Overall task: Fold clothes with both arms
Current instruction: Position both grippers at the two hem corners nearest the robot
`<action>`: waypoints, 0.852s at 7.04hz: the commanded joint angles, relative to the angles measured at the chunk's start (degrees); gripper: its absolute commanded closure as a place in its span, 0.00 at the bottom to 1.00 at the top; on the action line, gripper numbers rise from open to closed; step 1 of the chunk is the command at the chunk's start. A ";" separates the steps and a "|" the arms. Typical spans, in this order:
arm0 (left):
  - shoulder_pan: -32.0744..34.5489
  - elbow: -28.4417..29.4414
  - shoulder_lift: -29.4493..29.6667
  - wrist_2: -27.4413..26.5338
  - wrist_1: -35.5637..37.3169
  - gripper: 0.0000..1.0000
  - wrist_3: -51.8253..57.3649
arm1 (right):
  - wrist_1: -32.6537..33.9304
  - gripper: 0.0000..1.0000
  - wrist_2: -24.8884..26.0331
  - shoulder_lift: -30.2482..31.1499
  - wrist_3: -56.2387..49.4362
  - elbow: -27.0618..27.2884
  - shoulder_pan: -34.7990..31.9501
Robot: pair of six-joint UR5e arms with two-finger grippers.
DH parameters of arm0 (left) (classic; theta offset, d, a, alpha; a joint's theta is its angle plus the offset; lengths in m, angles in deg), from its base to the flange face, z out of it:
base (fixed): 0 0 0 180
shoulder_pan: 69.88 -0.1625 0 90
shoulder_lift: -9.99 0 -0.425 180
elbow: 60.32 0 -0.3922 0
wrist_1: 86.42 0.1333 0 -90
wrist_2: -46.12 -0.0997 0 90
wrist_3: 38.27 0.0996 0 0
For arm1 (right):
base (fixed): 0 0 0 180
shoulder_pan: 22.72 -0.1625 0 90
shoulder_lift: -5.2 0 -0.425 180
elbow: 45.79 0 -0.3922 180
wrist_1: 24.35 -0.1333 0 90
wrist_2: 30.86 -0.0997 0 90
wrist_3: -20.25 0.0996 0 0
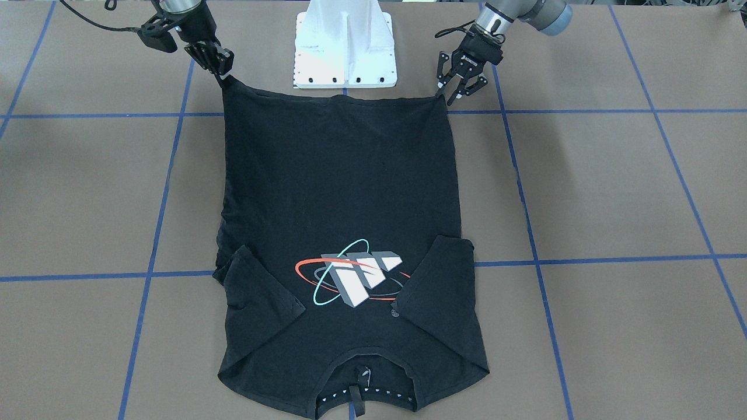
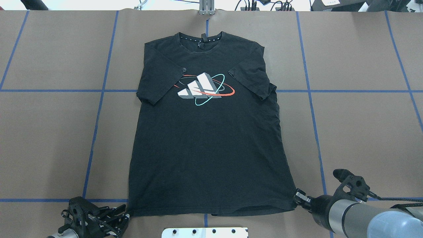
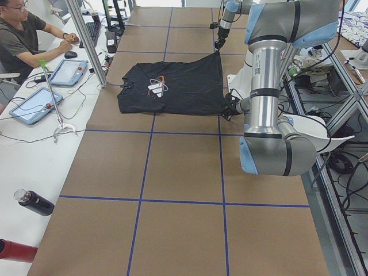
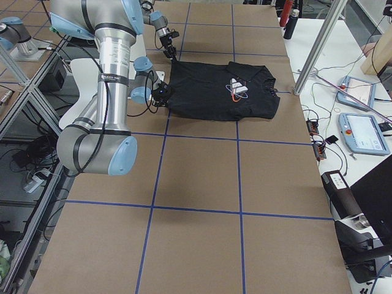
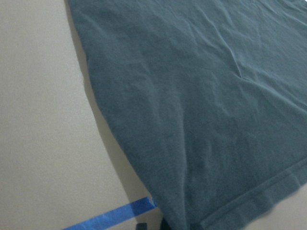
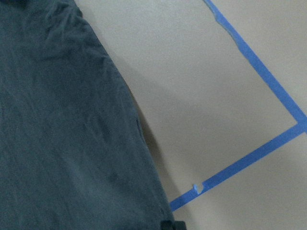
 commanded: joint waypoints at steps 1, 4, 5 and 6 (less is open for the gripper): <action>0.16 -0.45 -0.02 0.04 -0.09 1.00 -0.09 | 0.00 1.00 0.00 -0.82 -0.01 -0.03 -0.22; 0.33 -5.17 -0.90 -0.13 -0.09 1.00 -1.14 | 0.09 1.00 0.00 -0.74 -0.01 -0.03 -0.65; 0.07 -5.63 -0.90 -0.13 0.08 1.00 -6.45 | 0.09 1.00 -0.78 -0.65 -0.01 0.14 -1.52; -0.02 -5.98 -0.82 -0.14 0.17 1.00 -11.20 | 0.09 1.00 -3.92 -0.56 -0.01 0.32 -3.97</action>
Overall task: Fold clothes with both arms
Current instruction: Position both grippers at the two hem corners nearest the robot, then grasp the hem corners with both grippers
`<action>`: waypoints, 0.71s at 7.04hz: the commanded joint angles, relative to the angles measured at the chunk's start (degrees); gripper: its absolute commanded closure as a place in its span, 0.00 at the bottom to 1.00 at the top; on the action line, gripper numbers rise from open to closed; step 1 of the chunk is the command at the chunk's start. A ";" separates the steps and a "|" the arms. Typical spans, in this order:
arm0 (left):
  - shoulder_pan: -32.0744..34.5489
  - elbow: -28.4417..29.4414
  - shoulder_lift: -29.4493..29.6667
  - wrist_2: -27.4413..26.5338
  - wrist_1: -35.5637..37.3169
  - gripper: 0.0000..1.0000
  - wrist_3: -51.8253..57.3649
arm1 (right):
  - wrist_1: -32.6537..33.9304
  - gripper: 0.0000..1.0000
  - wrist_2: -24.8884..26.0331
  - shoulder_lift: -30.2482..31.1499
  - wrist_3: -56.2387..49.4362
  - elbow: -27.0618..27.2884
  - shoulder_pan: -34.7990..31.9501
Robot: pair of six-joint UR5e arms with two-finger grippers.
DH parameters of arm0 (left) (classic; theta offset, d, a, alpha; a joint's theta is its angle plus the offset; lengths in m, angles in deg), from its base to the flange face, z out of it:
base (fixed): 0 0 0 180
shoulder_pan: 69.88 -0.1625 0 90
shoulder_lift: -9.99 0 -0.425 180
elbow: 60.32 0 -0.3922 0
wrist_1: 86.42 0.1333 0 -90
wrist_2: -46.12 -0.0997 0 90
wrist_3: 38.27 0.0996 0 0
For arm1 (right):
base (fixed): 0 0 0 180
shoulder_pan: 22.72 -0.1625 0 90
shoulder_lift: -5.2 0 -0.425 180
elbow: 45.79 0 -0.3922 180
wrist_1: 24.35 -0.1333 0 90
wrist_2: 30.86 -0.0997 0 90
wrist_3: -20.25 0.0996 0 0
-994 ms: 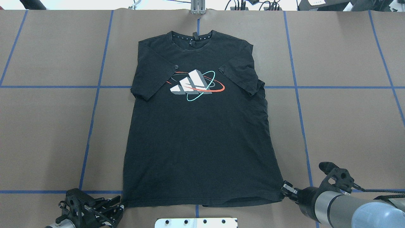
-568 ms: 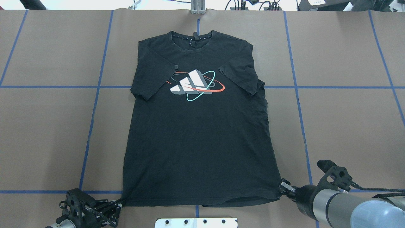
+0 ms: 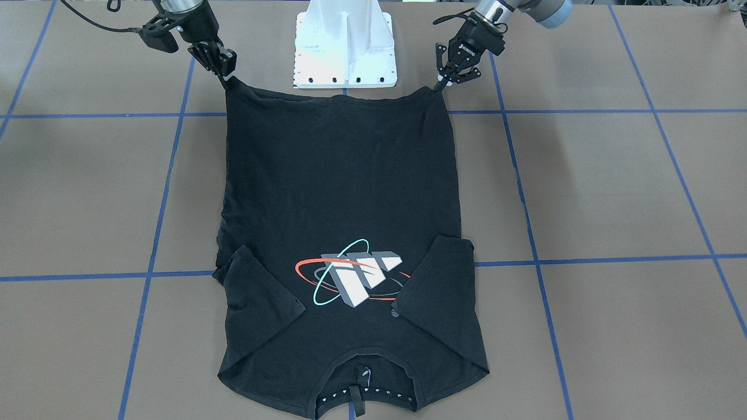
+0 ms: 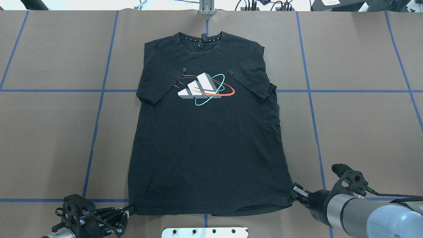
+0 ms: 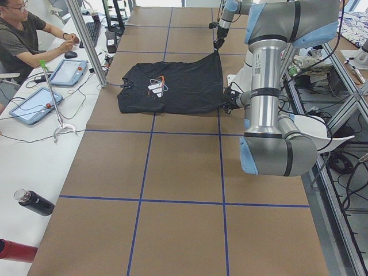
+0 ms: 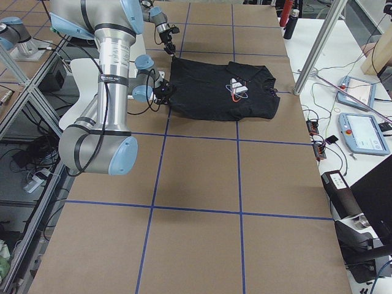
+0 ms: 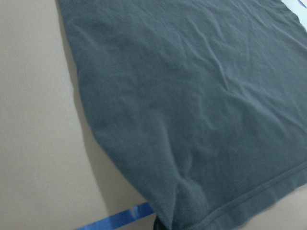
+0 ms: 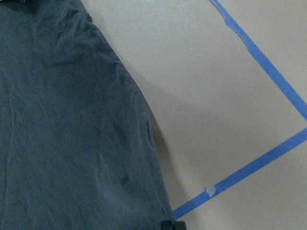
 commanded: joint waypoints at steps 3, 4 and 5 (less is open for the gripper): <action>0.03 -9.19 -2.29 1.38 -0.04 1.00 -29.50 | 0.00 1.00 -9.52 0.63 -0.17 1.69 -7.49; 0.29 -11.85 -3.96 2.96 -0.04 1.00 -38.73 | 0.00 1.00 -11.82 0.72 -0.26 1.87 -9.08; 0.46 -12.57 -5.98 3.06 -0.13 1.00 -41.00 | 0.00 1.00 -13.67 0.81 -0.44 1.87 -10.66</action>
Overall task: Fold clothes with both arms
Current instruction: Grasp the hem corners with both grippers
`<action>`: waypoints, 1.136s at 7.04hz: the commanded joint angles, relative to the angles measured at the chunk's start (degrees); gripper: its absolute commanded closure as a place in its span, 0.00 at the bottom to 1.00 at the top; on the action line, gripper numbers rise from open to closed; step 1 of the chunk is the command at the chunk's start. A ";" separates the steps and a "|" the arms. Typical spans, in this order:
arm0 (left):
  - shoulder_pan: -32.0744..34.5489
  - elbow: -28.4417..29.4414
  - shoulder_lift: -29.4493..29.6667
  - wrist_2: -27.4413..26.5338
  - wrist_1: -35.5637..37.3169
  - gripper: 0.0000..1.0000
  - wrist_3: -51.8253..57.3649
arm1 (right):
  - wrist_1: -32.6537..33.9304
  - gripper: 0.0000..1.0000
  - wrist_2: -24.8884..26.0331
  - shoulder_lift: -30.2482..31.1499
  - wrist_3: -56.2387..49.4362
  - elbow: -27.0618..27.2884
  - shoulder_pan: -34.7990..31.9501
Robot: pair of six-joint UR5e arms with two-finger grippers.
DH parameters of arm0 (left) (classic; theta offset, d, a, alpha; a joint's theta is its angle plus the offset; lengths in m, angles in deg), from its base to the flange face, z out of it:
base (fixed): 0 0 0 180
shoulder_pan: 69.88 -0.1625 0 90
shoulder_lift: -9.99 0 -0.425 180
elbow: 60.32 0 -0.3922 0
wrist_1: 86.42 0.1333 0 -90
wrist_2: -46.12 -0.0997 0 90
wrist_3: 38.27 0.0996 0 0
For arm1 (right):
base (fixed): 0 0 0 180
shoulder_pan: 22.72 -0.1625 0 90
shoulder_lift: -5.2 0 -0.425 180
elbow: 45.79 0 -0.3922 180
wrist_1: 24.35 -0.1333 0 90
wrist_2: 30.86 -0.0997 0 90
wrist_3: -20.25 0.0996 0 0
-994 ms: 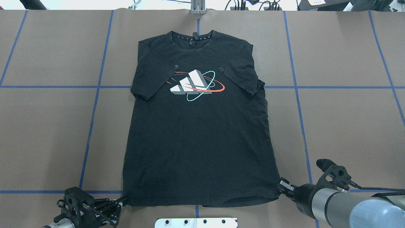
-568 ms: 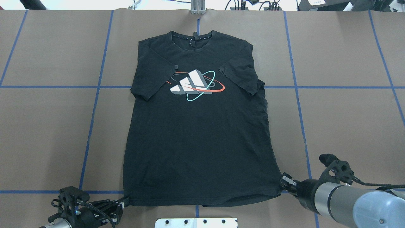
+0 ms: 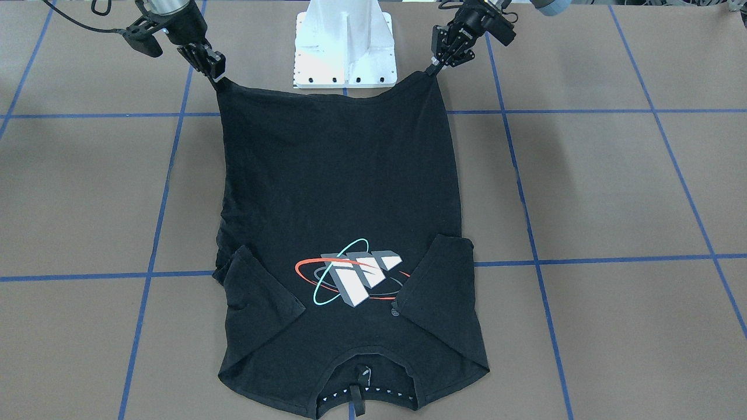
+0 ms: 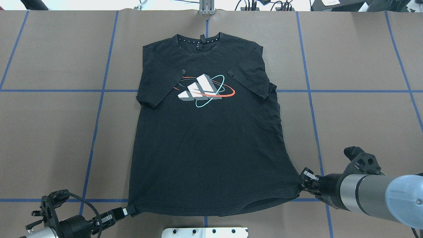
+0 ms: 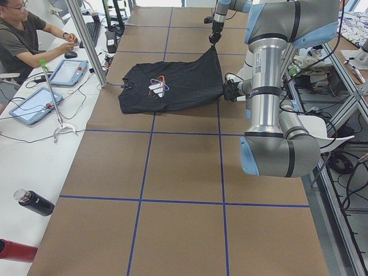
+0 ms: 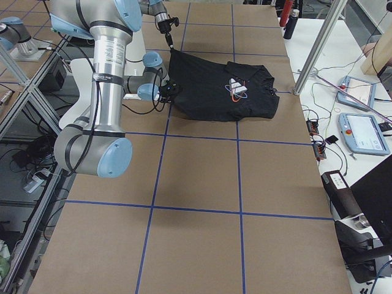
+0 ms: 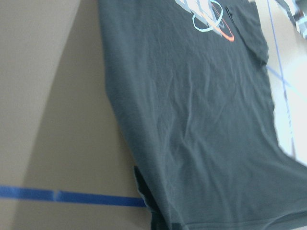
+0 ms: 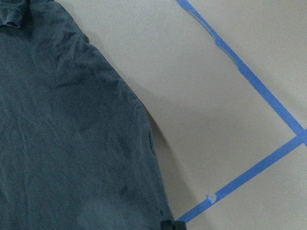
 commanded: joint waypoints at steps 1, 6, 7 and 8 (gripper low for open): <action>0.21 -3.93 -2.66 0.68 -0.08 1.00 -7.57 | 0.00 1.00 -5.02 0.13 -0.26 0.31 -4.06; 1.62 -8.33 -7.32 1.29 -0.34 1.00 -20.05 | 0.09 1.00 -13.12 0.75 -2.19 1.89 -8.65; 2.32 -9.82 -7.24 1.20 -1.30 1.00 -20.59 | 0.09 1.00 -14.61 3.01 -2.19 4.42 -9.26; 2.76 -9.66 -6.98 1.38 -2.96 1.00 -20.86 | 0.09 1.00 -15.85 4.08 -2.19 5.57 -9.62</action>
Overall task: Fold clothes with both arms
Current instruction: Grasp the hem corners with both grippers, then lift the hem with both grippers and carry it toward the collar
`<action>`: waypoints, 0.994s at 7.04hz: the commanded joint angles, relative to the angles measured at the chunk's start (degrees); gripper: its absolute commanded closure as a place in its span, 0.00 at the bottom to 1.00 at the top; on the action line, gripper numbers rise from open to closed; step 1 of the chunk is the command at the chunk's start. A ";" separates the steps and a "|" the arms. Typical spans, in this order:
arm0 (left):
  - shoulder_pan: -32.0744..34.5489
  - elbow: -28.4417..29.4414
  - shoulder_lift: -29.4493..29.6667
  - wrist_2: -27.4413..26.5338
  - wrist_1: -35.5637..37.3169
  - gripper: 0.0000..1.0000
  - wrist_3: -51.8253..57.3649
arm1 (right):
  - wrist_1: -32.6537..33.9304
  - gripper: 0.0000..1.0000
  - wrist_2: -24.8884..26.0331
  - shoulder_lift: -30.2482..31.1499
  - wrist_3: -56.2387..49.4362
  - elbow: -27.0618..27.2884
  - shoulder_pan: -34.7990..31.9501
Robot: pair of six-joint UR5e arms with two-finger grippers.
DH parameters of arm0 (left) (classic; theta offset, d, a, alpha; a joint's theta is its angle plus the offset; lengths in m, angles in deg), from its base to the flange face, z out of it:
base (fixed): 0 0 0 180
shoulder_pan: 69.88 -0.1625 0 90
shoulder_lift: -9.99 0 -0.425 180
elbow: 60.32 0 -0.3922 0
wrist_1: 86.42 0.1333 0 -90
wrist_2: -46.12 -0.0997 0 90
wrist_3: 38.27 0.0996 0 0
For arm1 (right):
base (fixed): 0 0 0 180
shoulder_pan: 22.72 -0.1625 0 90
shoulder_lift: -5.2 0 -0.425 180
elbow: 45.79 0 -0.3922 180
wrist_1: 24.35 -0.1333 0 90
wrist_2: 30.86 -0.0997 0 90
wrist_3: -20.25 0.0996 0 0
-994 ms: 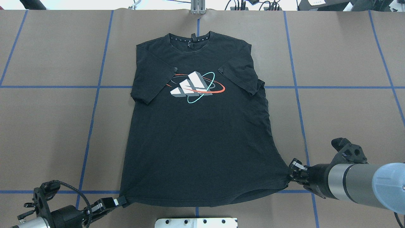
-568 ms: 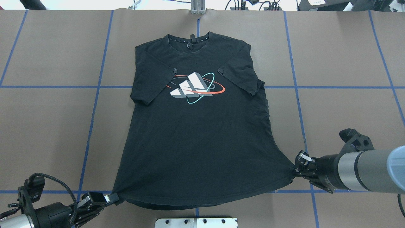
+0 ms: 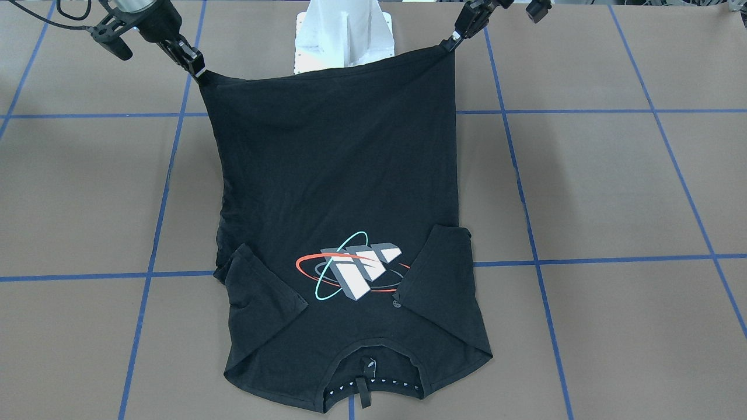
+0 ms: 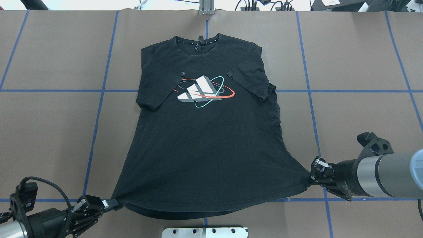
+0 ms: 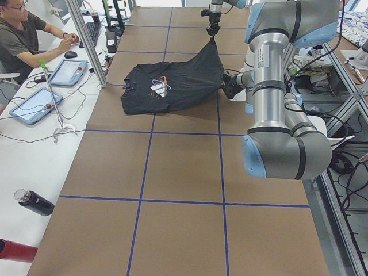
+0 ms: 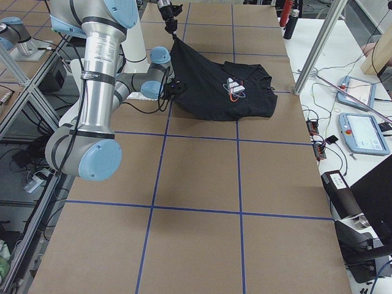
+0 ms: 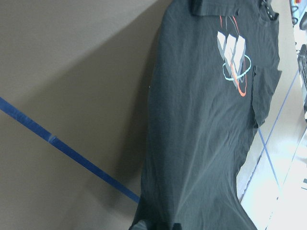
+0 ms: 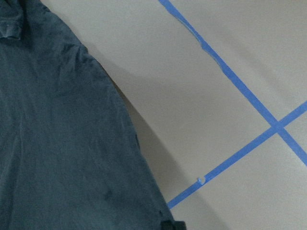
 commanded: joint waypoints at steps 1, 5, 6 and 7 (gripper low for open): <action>0.58 -0.25 1.38 0.19 -1.64 1.00 -0.59 | 0.00 1.00 -3.23 1.78 -0.04 2.27 -1.23; 0.66 0.73 1.21 -0.42 -2.25 1.00 -5.48 | 0.00 1.00 -7.54 5.56 0.04 6.32 -2.55; 0.58 0.46 1.21 -0.51 -2.17 1.00 -5.59 | 0.00 1.00 -8.86 5.91 -0.04 6.58 -2.64; 0.14 0.03 1.47 -0.77 -2.16 1.00 -5.94 | 0.00 1.00 -11.57 6.18 0.04 7.54 -3.43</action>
